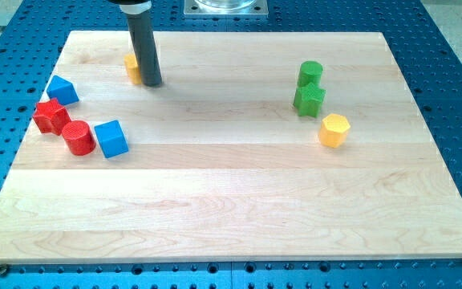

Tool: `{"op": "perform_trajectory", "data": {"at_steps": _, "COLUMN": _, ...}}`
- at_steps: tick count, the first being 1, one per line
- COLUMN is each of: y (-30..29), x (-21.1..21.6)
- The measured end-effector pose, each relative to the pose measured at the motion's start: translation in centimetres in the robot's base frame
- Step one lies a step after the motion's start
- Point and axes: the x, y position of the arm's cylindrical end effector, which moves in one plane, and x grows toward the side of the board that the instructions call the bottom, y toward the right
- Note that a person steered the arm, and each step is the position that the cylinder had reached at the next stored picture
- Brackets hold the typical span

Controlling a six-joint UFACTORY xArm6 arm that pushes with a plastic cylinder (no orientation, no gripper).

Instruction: Move the yellow heart diagonal to the blue triangle

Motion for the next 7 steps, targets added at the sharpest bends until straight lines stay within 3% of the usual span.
{"op": "perform_trajectory", "data": {"at_steps": 2, "y": 0.4, "x": 2.4}}
{"op": "perform_trajectory", "data": {"at_steps": 3, "y": -0.9, "x": 0.5}}
{"op": "perform_trajectory", "data": {"at_steps": 4, "y": 1.8, "x": -1.9}}
{"op": "perform_trajectory", "data": {"at_steps": 6, "y": -3.1, "x": -1.3}}
{"op": "perform_trajectory", "data": {"at_steps": 7, "y": 1.3, "x": -2.5}}
